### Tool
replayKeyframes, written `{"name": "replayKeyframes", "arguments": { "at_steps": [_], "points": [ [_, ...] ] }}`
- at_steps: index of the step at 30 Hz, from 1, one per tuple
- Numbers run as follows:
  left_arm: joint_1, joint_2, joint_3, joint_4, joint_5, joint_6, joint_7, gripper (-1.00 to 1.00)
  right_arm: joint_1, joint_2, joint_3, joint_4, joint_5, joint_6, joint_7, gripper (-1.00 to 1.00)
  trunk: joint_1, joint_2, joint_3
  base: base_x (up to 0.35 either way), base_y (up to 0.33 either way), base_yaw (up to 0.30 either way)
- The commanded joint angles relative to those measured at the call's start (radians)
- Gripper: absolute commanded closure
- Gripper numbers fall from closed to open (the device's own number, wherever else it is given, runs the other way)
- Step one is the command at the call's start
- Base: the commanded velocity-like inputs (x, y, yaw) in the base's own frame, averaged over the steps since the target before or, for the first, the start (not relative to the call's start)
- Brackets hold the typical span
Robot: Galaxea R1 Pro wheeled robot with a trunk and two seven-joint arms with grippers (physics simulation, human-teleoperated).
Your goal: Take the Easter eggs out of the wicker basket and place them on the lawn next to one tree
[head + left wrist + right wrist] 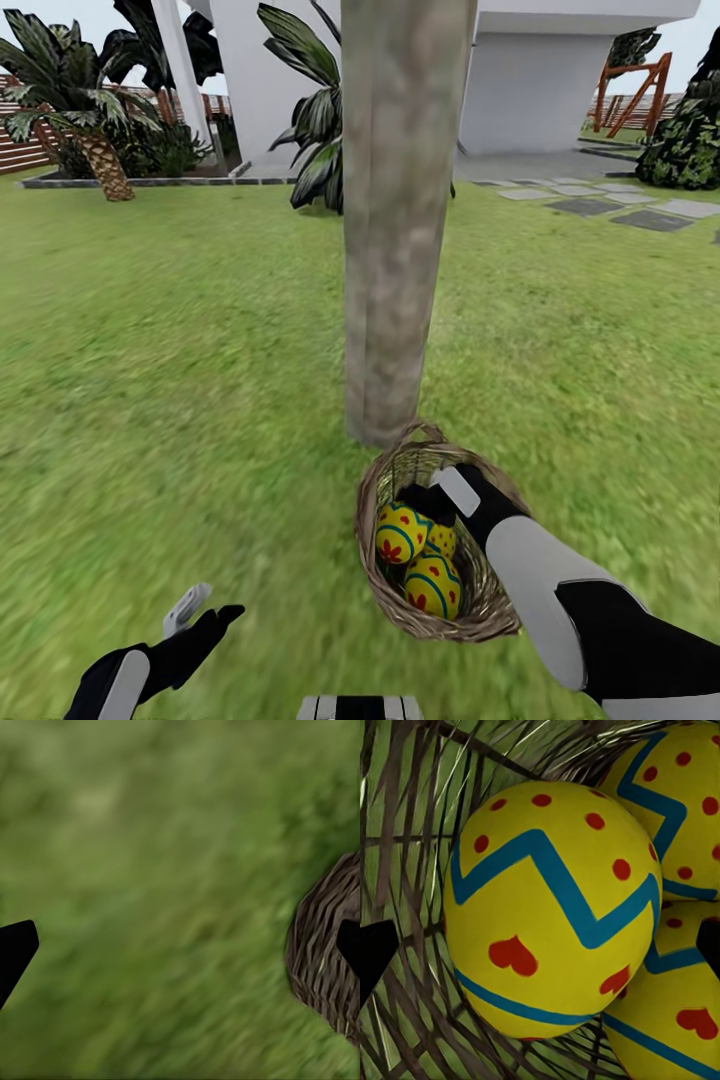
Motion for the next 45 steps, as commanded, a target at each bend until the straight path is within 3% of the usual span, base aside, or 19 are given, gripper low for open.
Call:
{"name": "replayKeyframes", "arguments": {
  "at_steps": [1, 17, 24, 29, 40, 45],
  "points": [
    [0.000, -0.001, 0.003, -0.001, -0.002, 0.006, -0.005, -1.00, 0.000, 0.000, 0.002, -0.002, -0.011, 0.002, -0.009, -1.00, 0.000, -0.001, -0.005, 0.000, 0.000, 0.000],
    [-0.001, 0.000, 0.003, -0.003, -0.001, 0.006, -0.008, -1.00, -0.022, 0.005, 0.003, -0.002, -0.011, 0.001, -0.008, -1.00, 0.001, -0.001, -0.009, 0.000, 0.000, 0.000],
    [-0.001, -0.003, 0.003, -0.004, 0.000, 0.007, -0.008, -1.00, -0.029, 0.022, 0.003, -0.001, -0.011, 0.001, -0.008, -1.00, 0.001, -0.001, -0.009, 0.000, 0.000, 0.000],
    [-0.001, -0.003, 0.003, -0.004, -0.001, 0.024, -0.008, -1.00, -0.029, 0.025, 0.004, -0.001, -0.011, 0.002, -0.008, -1.00, 0.003, -0.002, -0.028, 0.000, 0.000, 0.000],
    [-0.001, -0.003, 0.003, -0.005, -0.001, 0.041, -0.008, -1.00, -0.029, 0.026, 0.005, -0.002, -0.009, 0.001, -0.008, -1.00, 0.003, -0.002, -0.028, 0.000, 0.000, 0.000],
    [-0.001, -0.003, 0.002, -0.005, -0.002, 0.041, -0.007, -1.00, -0.029, 0.025, 0.005, -0.003, -0.009, 0.001, -0.008, -1.00, 0.005, -0.003, -0.047, 0.000, 0.000, 0.000]
  ]
}}
